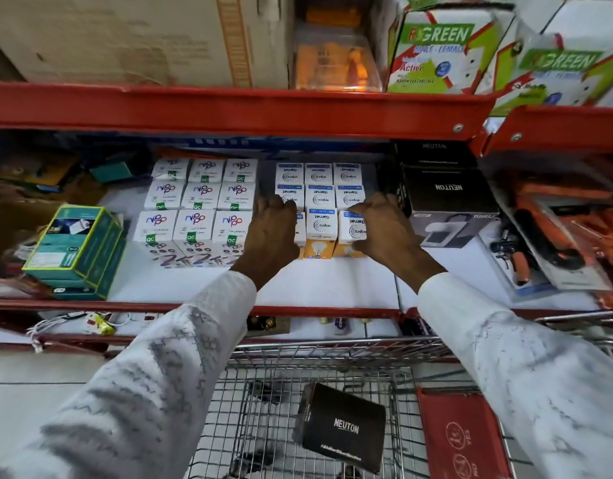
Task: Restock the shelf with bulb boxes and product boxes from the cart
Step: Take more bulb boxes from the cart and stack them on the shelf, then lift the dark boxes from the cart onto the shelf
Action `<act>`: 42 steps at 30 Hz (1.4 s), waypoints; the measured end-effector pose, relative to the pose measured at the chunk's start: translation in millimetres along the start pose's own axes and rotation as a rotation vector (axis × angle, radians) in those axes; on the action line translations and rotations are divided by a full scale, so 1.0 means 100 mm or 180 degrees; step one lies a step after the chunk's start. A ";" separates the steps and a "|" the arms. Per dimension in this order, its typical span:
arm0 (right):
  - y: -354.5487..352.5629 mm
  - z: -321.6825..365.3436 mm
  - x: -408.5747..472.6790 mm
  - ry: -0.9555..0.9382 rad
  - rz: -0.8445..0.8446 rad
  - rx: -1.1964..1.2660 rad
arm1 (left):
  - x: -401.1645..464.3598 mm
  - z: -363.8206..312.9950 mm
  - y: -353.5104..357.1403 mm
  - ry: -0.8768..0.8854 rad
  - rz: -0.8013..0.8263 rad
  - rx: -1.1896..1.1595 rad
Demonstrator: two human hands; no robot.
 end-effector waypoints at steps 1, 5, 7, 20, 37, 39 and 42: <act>0.02 0.00 0.01 -0.0021 0.0009 0.0017 | 0.01 0.01 0.03 0.0010 -0.0012 -0.0002; 0.10 -0.03 0.02 -0.0073 0.0075 0.0047 | 0.00 0.04 0.08 0.0029 -0.0102 -0.0119; 0.13 -0.04 0.01 -0.0061 0.0111 0.0088 | -0.04 0.05 0.10 0.0074 -0.0141 -0.0118; 0.36 -0.32 -1.76 -0.0157 -0.0573 0.0670 | -1.58 -0.60 0.28 0.0635 -0.0455 -0.0213; 2.29 -1.30 -2.99 0.2653 0.1913 0.1758 | -2.60 -0.95 1.79 -0.1483 0.1208 -0.2738; 2.05 -1.28 -2.97 0.2622 0.1743 0.1982 | -2.58 -0.93 1.70 -0.1481 0.1078 -0.2912; 1.42 -1.17 -2.89 0.2619 0.1387 0.2342 | -2.53 -0.96 1.32 -0.1387 0.0828 -0.3151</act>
Point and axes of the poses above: each hand's wrist, its own x-axis towards the middle knuckle, its own y-axis out of the palm, z = x × y, the point moved 3 cm from there along x, towards the middle knuckle, and after that the axes turned 15 degrees about y, right-handed, at the moved point
